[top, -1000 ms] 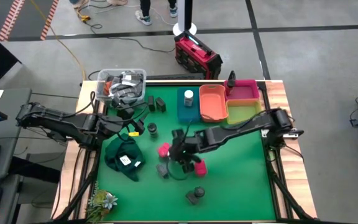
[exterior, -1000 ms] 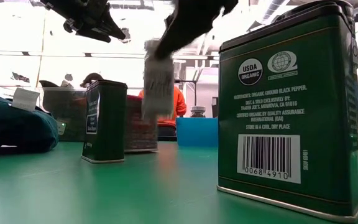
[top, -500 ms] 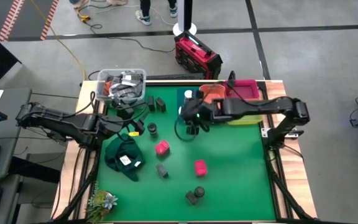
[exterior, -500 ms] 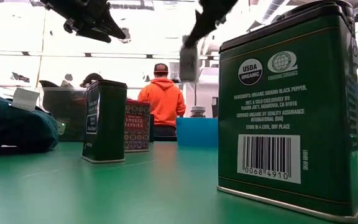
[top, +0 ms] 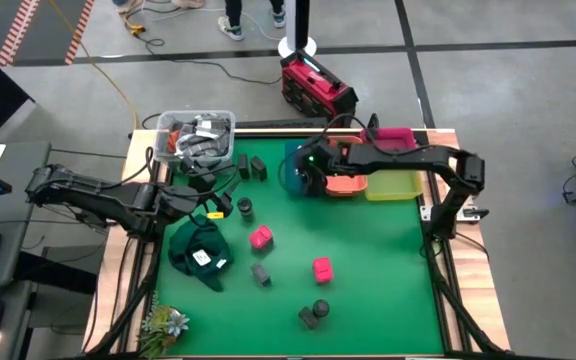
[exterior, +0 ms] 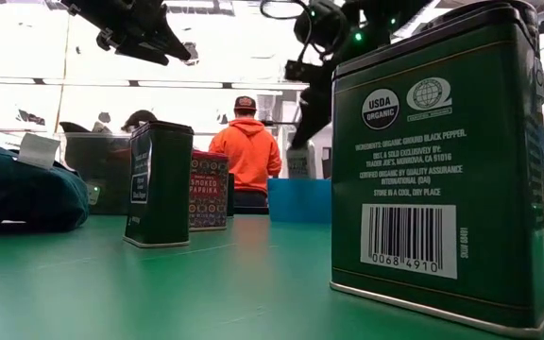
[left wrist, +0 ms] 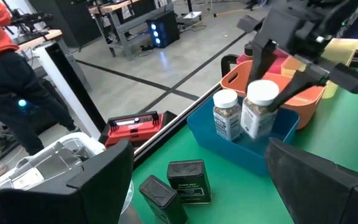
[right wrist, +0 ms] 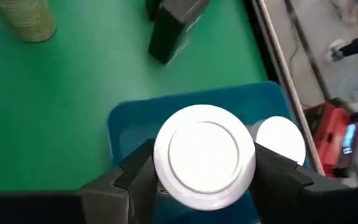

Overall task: Sort spices by type
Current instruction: Put the white seasoning bottle into the blue bin, then put the bottom black seasoning bottle into the pink bin

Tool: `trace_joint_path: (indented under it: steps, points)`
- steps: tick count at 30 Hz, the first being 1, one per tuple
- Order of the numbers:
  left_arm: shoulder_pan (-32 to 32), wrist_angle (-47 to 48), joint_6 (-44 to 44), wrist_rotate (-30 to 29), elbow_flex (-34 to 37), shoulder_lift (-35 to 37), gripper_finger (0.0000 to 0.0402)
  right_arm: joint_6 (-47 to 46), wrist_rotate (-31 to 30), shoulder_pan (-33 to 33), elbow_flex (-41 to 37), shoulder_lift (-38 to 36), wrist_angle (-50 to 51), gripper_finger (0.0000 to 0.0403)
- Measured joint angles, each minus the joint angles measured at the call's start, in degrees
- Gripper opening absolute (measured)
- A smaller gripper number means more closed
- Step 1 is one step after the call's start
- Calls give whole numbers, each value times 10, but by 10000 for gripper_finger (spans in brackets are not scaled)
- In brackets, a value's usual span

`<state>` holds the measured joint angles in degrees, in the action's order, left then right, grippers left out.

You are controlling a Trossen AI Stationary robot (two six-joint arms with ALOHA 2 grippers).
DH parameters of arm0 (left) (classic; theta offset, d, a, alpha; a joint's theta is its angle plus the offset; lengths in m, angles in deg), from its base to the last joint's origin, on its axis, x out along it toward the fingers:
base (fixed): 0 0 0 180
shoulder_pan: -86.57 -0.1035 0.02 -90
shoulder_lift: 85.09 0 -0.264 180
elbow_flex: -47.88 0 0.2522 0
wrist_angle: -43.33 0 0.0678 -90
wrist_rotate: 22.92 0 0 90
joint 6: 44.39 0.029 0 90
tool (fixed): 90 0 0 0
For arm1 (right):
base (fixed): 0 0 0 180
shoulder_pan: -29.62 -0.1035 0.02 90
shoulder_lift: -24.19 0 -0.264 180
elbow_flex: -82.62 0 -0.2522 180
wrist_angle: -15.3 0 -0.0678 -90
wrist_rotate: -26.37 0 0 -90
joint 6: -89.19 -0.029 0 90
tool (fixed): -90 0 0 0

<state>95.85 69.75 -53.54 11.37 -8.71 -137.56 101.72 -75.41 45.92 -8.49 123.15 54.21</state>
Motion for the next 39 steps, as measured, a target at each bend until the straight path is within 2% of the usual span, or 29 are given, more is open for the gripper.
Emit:
trace_joint_path:
  steps: [2, 11, 24, 33, 39]
  points:
    - [0, 0, 0, 0, 0, 0, 348, -4, 6, 6, -11, -1, -22, 232]
    - [0, 0, -5, 0, 0, 0, 348, -22, 24, 16, -16, 9, 0, 257]
    - [0, 5, -8, 1, 0, 0, 348, -33, 29, 15, -16, 8, 21, 260]
    - [0, 5, -8, 1, 0, 0, 348, -32, 29, 15, 7, 7, 68, 261]
    - [0, 5, -7, 1, 0, 0, 348, -40, 27, 2, 59, 3, 139, 261]
